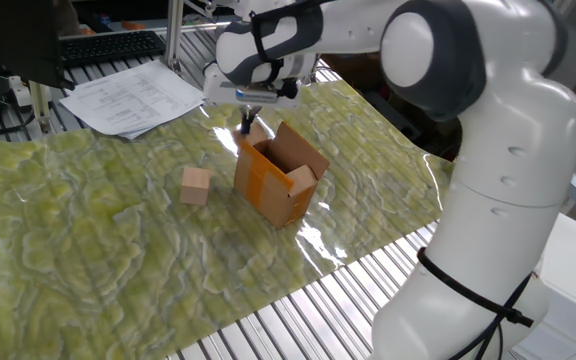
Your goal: Open a box
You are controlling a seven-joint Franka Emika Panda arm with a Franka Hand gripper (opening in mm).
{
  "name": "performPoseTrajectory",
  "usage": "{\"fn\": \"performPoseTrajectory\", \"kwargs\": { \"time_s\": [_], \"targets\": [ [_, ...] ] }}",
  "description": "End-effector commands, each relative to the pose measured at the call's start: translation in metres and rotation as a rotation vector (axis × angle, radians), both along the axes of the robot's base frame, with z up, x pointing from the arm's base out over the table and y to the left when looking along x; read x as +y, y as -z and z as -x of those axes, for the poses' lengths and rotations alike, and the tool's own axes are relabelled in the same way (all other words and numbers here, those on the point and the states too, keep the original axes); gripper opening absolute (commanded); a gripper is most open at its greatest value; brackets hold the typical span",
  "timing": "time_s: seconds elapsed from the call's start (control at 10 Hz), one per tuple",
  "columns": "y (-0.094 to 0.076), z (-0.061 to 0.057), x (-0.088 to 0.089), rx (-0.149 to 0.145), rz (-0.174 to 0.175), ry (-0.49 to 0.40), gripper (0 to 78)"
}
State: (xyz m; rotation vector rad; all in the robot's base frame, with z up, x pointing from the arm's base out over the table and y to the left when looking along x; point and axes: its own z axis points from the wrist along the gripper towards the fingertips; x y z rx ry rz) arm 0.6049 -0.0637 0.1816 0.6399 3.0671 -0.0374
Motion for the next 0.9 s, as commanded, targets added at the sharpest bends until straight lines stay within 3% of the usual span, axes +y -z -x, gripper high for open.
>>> {"fn": "performPoseTrajectory", "kwargs": {
  "time_s": [0.1,0.4,0.9],
  "targets": [
    [0.006,-0.007,0.001,-0.013,0.000,0.011,0.0],
    [0.023,-0.008,-0.001,-0.038,0.000,0.012,0.0],
    [0.033,-0.006,-0.003,-0.028,0.000,0.003,0.0]
  ]
}}
